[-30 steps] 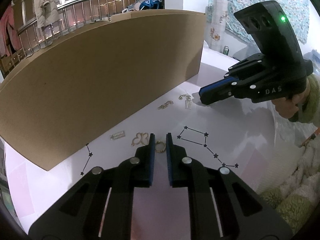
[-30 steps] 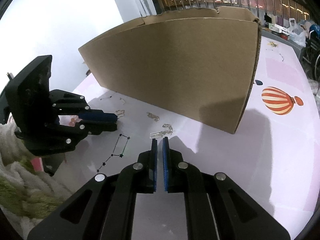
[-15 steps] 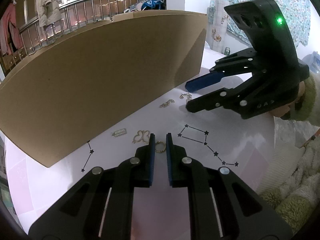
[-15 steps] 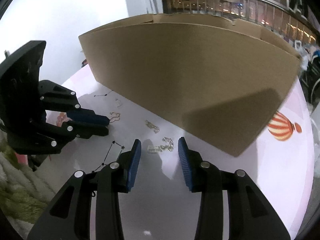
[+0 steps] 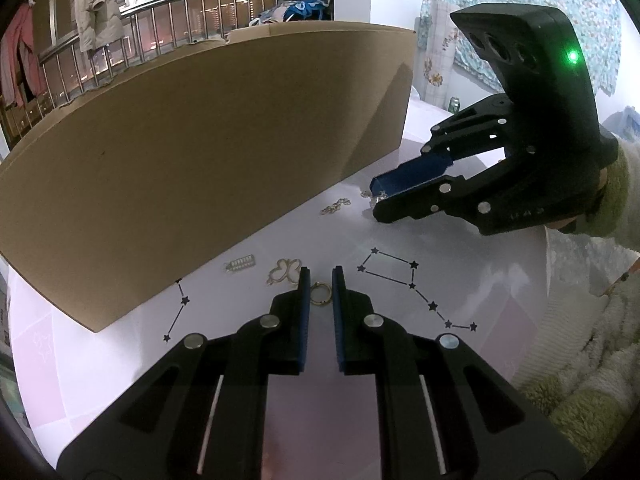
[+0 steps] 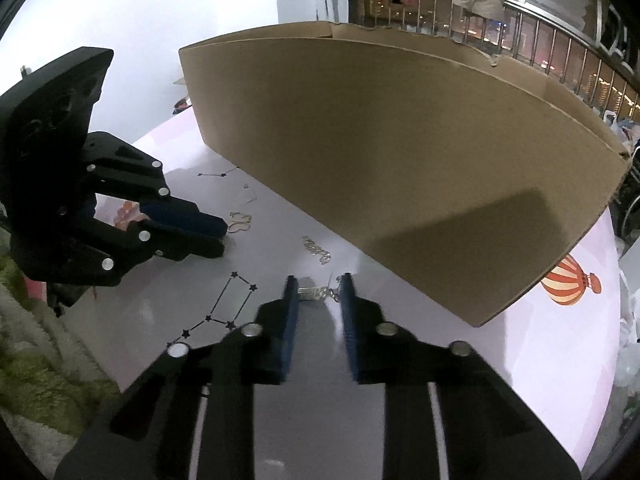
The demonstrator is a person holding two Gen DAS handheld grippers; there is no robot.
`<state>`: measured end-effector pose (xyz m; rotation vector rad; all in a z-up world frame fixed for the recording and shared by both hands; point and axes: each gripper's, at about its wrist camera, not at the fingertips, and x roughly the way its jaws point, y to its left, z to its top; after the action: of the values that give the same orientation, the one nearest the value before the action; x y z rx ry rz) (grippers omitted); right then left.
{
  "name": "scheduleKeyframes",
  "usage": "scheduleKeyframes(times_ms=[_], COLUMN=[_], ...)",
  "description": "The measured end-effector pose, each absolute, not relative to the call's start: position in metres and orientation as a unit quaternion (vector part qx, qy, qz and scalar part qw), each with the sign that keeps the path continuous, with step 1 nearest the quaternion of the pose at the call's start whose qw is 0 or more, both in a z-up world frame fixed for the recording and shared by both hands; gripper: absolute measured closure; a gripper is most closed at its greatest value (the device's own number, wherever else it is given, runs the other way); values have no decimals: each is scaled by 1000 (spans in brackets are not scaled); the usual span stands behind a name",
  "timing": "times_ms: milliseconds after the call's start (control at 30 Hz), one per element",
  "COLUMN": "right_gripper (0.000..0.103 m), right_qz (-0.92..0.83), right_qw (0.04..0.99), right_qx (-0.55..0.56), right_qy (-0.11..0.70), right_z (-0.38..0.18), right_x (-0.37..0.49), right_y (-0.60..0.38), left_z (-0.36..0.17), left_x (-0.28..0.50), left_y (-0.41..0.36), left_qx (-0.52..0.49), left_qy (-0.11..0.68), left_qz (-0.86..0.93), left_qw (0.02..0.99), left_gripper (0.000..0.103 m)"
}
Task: Organize jewelry
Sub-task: 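Grasp a small gold piece with the right gripper while the left gripper holds the ring, then carry the ring and gold piece into the cardboard box with both grippers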
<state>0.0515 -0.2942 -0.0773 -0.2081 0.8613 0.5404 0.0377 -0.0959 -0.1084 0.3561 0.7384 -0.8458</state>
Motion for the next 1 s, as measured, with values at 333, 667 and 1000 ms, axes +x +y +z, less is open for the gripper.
scheduleKeyframes(times_ms=[333, 667, 1000], right_gripper=[98, 98, 98], right_qz=[257, 243, 242], right_qw=[870, 883, 906], right_qx=[-60, -44, -38], right_qy=[417, 398, 344], right_z=[-79, -61, -18], right_x=[48, 30, 17], right_y=[-299, -310, -311], left_z=[-109, -99, -56], left_x=[37, 30, 14], left_y=[-94, -89, -72], left_qx=[161, 160, 137], left_qy=[348, 335, 294], left_qz=[-397, -392, -394], left_qw=[834, 842, 860], left_gripper=[93, 93, 93])
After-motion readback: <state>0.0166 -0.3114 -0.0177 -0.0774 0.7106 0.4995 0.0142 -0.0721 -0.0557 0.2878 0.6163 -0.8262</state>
